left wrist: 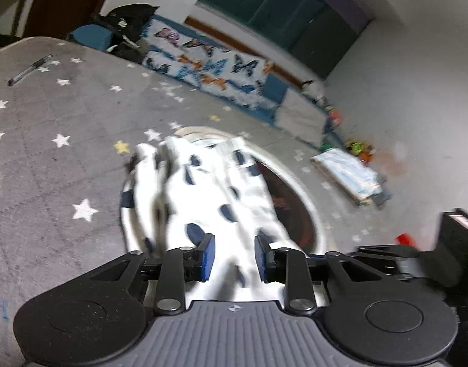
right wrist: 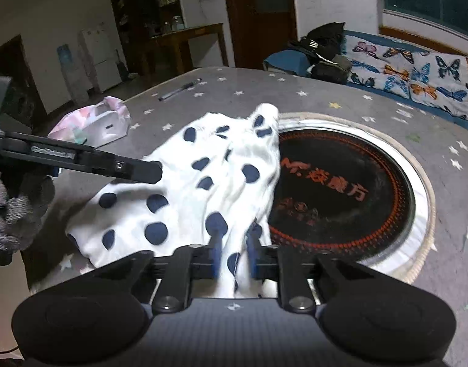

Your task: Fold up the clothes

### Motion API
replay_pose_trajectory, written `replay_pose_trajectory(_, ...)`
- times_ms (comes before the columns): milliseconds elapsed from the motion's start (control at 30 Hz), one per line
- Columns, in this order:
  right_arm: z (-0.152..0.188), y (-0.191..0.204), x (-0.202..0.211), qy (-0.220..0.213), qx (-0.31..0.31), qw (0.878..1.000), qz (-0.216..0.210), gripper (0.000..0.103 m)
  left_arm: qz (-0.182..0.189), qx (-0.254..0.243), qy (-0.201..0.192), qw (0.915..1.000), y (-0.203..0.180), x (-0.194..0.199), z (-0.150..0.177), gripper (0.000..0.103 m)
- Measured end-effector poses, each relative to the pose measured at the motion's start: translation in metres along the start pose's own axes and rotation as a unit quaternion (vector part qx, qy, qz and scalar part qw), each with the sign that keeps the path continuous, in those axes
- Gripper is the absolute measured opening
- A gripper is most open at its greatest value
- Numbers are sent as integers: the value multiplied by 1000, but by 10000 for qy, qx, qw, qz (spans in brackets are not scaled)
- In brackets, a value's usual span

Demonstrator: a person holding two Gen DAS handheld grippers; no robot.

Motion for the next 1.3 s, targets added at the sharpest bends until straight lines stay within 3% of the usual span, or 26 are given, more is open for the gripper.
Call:
replay_pose_trajectory(133, 11, -9, 1, 33, -190, 9998, 73, 6, -211, 135, 49, 9997, 17, -5, 4, 15)
replay_pose_trajectory(333, 15, -17, 7, 113, -281, 9995, 65, 8, -314, 181, -65, 9993, 24, 3, -4, 14)
replay_pose_trajectory(500, -9, -23, 14, -208, -206, 9996, 17, 21, -124, 1, -147, 9998, 4, 7, -16, 15)
replay_pose_trajectory(700, -40, -37, -23, -374, -399, 9984, -139, 23, 33, 18, -35, 10000, -13, -20, -27, 15)
replay_pose_trajectory(867, -49, -52, -54, -418, -916, 9940, -423, 24, -279, 2, -34, 9996, -5, -37, -29, 15)
replay_pose_trajectory(933, -47, -54, -65, -357, -964, 9936, -463, 20, -503, -24, -75, 9987, 2, -38, -29, 14)
replay_pose_trajectory(967, -46, -54, -68, -327, -960, 9939, -426, 6, -537, 21, -79, 9985, 7, -38, -28, 14)
replay_pose_trajectory(1000, -44, -55, -70, -313, -981, 9941, -352, 3, -564, 70, -86, 9983, 12, -37, -28, 14)
replay_pose_trajectory(1233, -38, -65, -71, -255, -968, 9950, -26, 4, -681, 192, -148, 9974, 27, -33, -30, 13)
replay_pose_trajectory(1300, -42, -60, -61, -361, -834, 9959, 44, 10, -698, 139, -168, 9973, 24, -31, -30, 14)
Point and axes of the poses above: each gripper's, at about its wrist camera, not at the fingertips, and x roughly against the way its jaws point, y to its left, z to its underside, the point moved 3 cm from there along -x, roughly the way its jaws point, and after that the axes turned 4 degrees about x, right-handed, at the moved point
